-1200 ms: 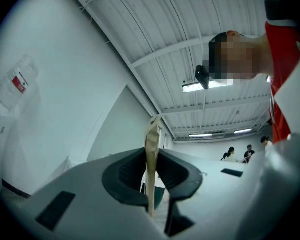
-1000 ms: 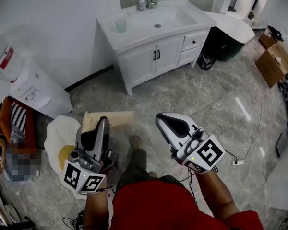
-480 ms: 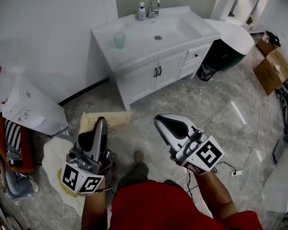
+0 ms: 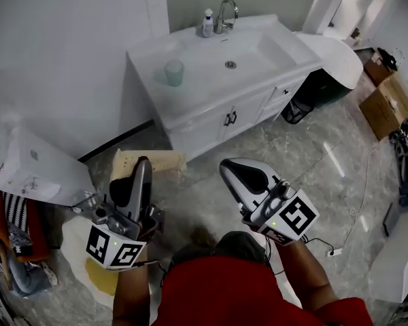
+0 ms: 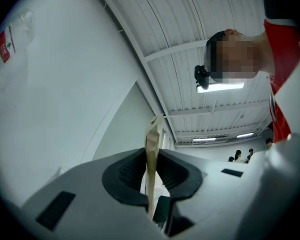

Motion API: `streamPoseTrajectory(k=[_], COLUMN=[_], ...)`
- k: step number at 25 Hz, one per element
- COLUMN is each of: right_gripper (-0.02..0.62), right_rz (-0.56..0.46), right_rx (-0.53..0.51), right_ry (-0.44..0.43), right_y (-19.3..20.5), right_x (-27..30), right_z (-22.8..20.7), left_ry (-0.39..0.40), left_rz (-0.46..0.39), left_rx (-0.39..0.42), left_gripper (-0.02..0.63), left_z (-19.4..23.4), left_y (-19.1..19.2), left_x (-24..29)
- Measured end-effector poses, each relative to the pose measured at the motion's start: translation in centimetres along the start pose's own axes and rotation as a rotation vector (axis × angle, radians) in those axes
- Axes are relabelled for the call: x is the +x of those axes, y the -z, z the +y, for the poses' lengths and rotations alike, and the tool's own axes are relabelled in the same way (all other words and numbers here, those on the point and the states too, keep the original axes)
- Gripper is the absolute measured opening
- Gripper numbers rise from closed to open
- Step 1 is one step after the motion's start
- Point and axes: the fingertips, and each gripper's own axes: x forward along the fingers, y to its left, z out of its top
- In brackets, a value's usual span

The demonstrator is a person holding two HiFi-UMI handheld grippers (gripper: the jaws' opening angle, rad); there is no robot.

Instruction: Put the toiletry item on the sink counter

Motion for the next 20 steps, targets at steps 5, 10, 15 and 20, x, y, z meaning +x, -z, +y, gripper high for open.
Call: streamPoseTrajectory(k=[5,10,15,20], right_gripper=[0.029,0.029,0.029,0.029], right_rz=[0.010,0.017,0.018,0.020], right_rx=[-0.006,-0.010,-0.015,-0.026], right_ry=[0.001,-0.021,-0.053,-0.096], right_y=[0.2,0.9,1.2,0.9], right_x=[2.9,5.4,8.3,11.4], right_z=[-2.7,-5.8,-10.4,-15.3], left_ry=[0.003,-0.024,-0.061,-0.104], left_rz=[0.008,0.007,-0.002,-0.005], left_rx=[-0.007,0.003,0.014,0.032], left_gripper=[0.071,0.071,0.071,0.071], left_z=[2.1,4.6,7.8,10.7], left_y=[0.6,1.6,2.6,3.3], left_x=[2.3,4.7,8.4,13.0])
